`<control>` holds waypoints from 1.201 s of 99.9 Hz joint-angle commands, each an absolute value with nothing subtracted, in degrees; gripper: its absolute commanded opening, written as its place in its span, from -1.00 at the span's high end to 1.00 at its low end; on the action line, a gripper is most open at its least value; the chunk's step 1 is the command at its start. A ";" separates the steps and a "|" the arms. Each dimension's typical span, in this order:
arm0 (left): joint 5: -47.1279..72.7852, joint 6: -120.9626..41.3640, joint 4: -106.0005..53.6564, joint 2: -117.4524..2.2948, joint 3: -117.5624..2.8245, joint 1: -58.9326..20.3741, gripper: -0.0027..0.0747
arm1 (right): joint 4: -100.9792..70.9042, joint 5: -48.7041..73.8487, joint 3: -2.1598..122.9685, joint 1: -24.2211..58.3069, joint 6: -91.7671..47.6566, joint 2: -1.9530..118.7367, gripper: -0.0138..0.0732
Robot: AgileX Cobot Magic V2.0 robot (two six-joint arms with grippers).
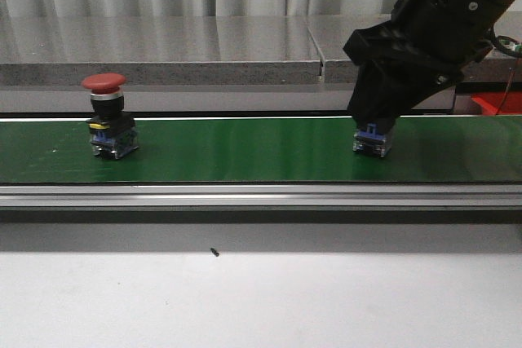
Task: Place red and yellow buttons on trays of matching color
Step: 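Lift the red button into the red tray and open the right gripper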
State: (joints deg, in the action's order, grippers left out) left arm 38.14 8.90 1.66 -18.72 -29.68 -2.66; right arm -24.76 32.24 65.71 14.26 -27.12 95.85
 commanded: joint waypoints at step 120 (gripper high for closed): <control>33.78 8.98 1.34 -19.21 -31.17 -3.10 0.98 | -25.10 39.93 107.99 -20.02 -25.98 118.86 0.18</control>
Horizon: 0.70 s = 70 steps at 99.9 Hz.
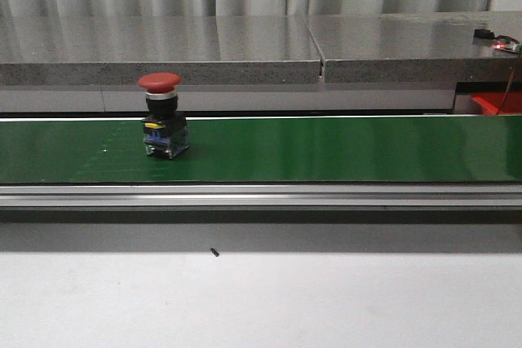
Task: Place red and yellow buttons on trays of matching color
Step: 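Lift the red button into the red tray and open the right gripper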
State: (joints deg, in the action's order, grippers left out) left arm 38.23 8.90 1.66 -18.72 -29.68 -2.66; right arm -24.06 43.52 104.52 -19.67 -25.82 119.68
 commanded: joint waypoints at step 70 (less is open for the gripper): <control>33.78 8.98 1.34 -19.21 -31.17 -3.10 0.98 | -24.83 35.76 108.71 -20.02 -25.98 126.63 -0.33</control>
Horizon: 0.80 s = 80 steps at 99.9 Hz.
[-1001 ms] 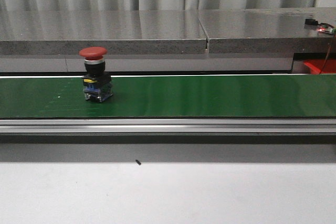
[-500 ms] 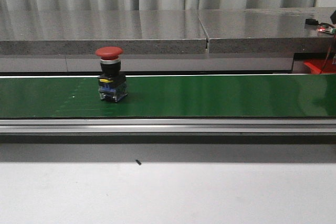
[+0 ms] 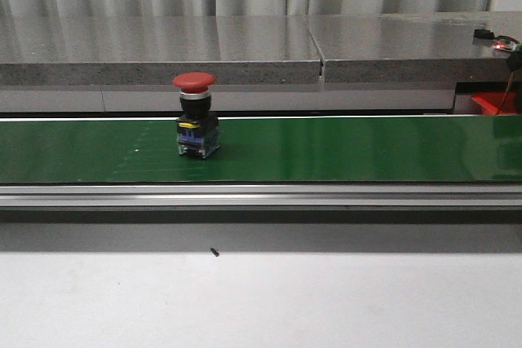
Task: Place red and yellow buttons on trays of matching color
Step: 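Lift the red button into the red tray and open the right gripper, then raise the right gripper back over the belt end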
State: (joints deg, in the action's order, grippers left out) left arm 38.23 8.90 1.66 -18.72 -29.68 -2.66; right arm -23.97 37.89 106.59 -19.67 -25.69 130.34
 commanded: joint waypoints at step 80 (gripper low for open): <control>33.78 8.98 1.34 -19.21 -31.17 -3.10 0.98 | -24.85 54.91 117.57 -19.91 -24.01 113.81 -0.81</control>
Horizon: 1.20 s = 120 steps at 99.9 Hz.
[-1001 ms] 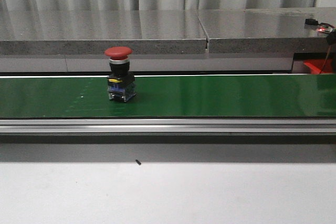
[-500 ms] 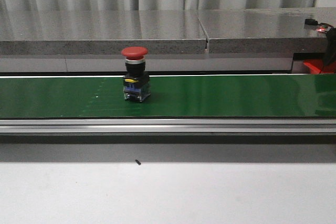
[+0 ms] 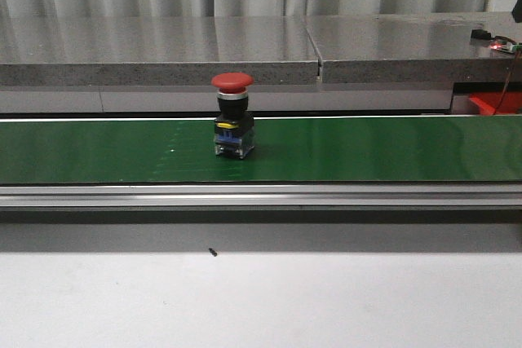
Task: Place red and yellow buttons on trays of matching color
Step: 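Raise the right gripper back over the belt end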
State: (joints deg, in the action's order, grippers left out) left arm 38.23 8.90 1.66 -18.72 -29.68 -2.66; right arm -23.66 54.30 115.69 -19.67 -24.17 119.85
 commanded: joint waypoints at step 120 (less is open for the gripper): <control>33.78 8.98 1.34 -19.21 -31.17 -3.10 0.98 | -25.55 40.96 64.87 11.10 -26.16 77.12 -0.81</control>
State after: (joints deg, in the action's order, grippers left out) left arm 38.27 8.90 1.66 -18.72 -29.68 -2.66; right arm -23.88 45.39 63.54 8.10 -25.50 78.43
